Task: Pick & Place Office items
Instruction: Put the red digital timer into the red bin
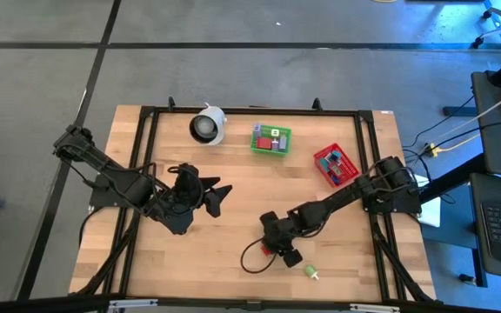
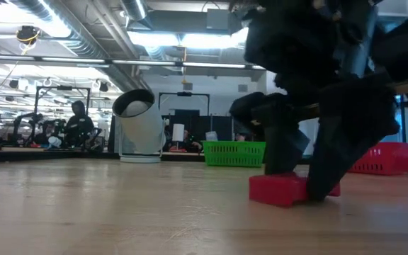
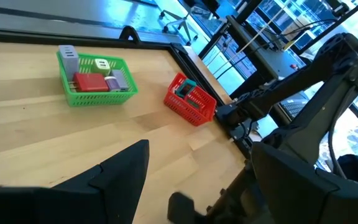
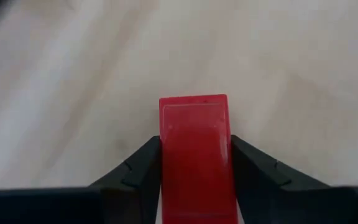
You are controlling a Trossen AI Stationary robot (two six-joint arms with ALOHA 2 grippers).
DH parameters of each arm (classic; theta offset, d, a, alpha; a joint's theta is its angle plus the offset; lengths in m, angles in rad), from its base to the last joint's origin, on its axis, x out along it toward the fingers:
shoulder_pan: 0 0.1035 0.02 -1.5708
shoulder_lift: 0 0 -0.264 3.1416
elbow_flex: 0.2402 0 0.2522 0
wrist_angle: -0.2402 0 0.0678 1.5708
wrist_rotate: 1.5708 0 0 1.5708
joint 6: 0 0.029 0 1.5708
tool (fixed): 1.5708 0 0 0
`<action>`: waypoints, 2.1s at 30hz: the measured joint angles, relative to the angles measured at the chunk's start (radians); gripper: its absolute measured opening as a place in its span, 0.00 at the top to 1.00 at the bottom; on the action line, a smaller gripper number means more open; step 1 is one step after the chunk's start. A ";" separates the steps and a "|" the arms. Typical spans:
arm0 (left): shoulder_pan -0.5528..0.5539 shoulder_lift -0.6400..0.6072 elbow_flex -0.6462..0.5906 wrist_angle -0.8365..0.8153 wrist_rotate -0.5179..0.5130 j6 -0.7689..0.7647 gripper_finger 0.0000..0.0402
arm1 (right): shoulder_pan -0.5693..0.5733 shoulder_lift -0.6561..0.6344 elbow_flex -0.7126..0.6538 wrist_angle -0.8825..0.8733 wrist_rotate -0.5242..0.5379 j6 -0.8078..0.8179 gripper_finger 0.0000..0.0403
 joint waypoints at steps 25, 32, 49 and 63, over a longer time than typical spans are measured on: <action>0.001 0.000 0.000 0.001 -0.199 0.115 0.31 | -0.162 -0.667 -0.002 0.129 0.407 0.110 0.59; 0.039 -0.001 0.000 0.003 -0.279 0.217 0.31 | -0.182 -0.741 -0.001 0.254 0.407 0.111 0.59; 0.254 -0.001 0.000 0.003 -0.255 0.527 0.31 | -0.329 -0.741 -0.001 0.270 0.543 0.150 0.59; 0.396 -0.001 0.000 0.003 -0.210 0.886 0.31 | -0.555 -0.735 -0.038 -0.653 0.613 0.622 0.59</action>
